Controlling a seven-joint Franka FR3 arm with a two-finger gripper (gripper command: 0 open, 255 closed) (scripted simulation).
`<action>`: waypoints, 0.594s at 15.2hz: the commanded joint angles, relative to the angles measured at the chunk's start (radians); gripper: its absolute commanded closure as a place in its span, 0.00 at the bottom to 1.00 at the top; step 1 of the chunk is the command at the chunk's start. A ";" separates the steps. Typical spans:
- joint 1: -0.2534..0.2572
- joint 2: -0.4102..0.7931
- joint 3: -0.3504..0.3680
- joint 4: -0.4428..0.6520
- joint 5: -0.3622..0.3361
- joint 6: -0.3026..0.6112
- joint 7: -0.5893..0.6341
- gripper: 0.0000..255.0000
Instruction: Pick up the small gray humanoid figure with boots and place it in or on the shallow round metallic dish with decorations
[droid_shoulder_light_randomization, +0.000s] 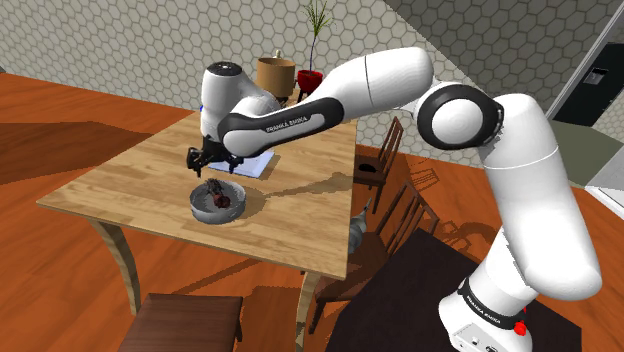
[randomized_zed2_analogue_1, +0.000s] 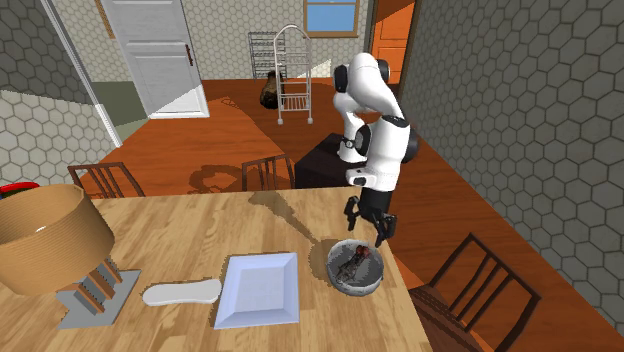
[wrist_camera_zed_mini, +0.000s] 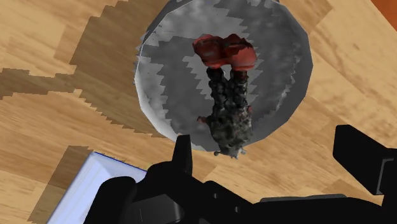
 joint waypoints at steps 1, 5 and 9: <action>-0.005 -0.057 0.009 -0.037 0.008 -0.020 0.001 0.00; -0.006 -0.076 0.012 -0.043 0.013 -0.033 -0.001 0.00; -0.006 -0.076 0.012 -0.043 0.013 -0.033 -0.001 0.00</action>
